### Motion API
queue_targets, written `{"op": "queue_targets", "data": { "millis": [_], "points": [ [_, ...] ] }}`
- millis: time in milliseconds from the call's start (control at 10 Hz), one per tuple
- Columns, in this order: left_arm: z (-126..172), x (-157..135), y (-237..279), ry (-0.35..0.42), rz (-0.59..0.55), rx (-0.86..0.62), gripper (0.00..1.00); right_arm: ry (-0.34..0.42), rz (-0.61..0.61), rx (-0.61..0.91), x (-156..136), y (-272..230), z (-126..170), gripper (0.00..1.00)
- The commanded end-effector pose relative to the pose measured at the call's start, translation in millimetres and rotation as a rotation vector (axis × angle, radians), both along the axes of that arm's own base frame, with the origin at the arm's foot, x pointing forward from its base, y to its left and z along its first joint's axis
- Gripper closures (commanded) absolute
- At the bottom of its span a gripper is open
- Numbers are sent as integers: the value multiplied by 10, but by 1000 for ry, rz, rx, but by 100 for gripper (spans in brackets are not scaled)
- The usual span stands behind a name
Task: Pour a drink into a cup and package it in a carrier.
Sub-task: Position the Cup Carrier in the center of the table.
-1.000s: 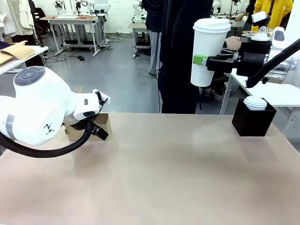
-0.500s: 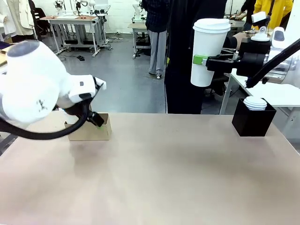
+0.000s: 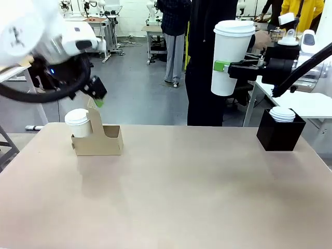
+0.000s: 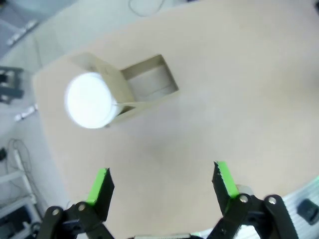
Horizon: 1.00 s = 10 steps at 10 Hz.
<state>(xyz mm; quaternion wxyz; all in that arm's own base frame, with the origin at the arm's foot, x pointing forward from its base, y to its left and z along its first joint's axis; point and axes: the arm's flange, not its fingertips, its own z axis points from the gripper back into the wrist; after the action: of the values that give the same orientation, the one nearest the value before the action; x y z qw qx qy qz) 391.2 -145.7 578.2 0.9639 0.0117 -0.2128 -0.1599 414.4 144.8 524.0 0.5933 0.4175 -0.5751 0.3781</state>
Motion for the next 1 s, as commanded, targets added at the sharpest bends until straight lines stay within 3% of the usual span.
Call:
{"op": "queue_targets", "data": {
  "millis": [0,200,500,900],
  "points": [
    [97,287,129,30,105,-1,0,-23,-20,4,11,35,18,20],
    [57,656,405,73,171,-49,0,-23,-20,4,11,35,18,20],
    [-270,1062,599,123,247,-113,0,-23,-20,4,11,35,18,20],
    [-523,1306,512,152,261,-136,0,-23,-20,4,11,35,18,20]
  ]
}}
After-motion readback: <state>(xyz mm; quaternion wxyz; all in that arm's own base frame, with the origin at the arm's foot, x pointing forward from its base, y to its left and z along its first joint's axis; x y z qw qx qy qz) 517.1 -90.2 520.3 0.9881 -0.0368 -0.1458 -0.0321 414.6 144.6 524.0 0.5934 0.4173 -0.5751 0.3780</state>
